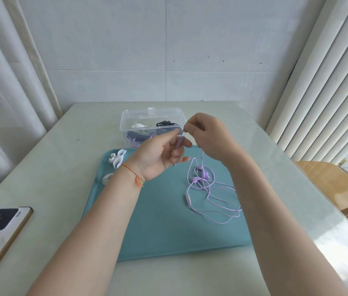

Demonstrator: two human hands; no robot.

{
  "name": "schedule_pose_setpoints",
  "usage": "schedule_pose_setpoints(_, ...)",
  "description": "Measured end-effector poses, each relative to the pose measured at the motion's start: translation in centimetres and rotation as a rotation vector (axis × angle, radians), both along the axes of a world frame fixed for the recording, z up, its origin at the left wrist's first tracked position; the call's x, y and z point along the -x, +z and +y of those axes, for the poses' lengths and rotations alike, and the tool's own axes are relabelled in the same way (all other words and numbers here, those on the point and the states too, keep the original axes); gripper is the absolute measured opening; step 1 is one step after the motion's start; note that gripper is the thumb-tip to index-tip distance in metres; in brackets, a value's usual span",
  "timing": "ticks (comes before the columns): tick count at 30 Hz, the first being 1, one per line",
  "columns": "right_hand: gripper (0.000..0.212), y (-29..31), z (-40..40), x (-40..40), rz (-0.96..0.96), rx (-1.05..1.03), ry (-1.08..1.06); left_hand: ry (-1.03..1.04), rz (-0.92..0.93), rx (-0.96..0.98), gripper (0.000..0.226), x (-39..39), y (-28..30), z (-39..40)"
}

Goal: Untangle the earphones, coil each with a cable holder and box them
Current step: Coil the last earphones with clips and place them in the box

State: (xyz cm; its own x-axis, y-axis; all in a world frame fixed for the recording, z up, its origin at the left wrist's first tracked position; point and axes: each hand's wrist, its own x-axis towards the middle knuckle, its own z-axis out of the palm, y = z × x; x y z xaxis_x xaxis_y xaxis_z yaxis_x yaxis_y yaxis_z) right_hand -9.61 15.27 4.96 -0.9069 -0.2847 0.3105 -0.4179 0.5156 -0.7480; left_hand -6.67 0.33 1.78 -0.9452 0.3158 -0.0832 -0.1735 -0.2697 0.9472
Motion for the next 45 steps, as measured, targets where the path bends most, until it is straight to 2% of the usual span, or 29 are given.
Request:
schedule_pose_setpoints(5, 0.017, -1.2, -0.5, 0.5, -0.069, -0.009, 0.013, -0.05, -0.002, -0.256, 0.027, 0.1, 0.3, -0.3)
schedule_pose_setpoints(9, 0.023, -2.2, -1.0, 0.3, -0.188, -0.16, 0.089, 0.066, -0.046, -0.461, 0.031, 0.6, 0.4, -1.0)
schedule_pose_setpoints(11, 0.031, -2.4, -1.2, 0.0, -0.208, -0.233, 0.116, 0.128, -0.052, -0.52, 0.032, 0.7, 0.4, -1.0)
schedule_pose_setpoints(13, 0.028, -2.8, -1.5, 0.0, -0.234, -0.244, 0.154, 0.2, -0.031, -0.539, 0.031, 0.6, 0.3, -0.9)
schedule_pose_setpoints(17, 0.024, -3.4, -2.2, -0.1, -0.265, -0.287, 0.204, 0.288, 0.094, -0.425, 0.026, 0.7, -0.2, -0.8)
schedule_pose_setpoints(23, 0.023, -3.0, -2.6, -0.8, -0.265, -0.364, 0.249, 0.45, 0.276, -0.053, 0.024, 1.3, -1.8, -0.7)
schedule_pose_setpoints(28, 0.026, -1.7, -2.2, -1.1, -0.149, -0.435, 0.227, 0.442, 0.333, 0.475, 0.026, 1.2, -2.5, -0.5)
schedule_pose_setpoints(32, 0.019, -1.2, -1.3, -0.5, -0.061, -0.388, 0.12, 0.383, 0.275, 0.608, 0.03, 1.2, -2.2, -0.4)
schedule_pose_setpoints(34, 0.017, -1.0, -1.0, -0.2, -0.026, -0.319, 0.071, 0.326, 0.229, 0.624, 0.029, 0.9, -1.7, -0.2)
schedule_pose_setpoints(39, 0.004, -0.9, -0.5, -0.3, -0.046, -0.183, 0.086, 0.148, 0.092, 0.455, 0.032, 0.2, -0.9, 0.2)
schedule_pose_setpoints(45, 0.016, -1.6, -1.1, 0.2, -0.035, -0.198, 0.086, -0.045, -0.121, 0.147, 0.036, 0.4, -0.8, -0.4)
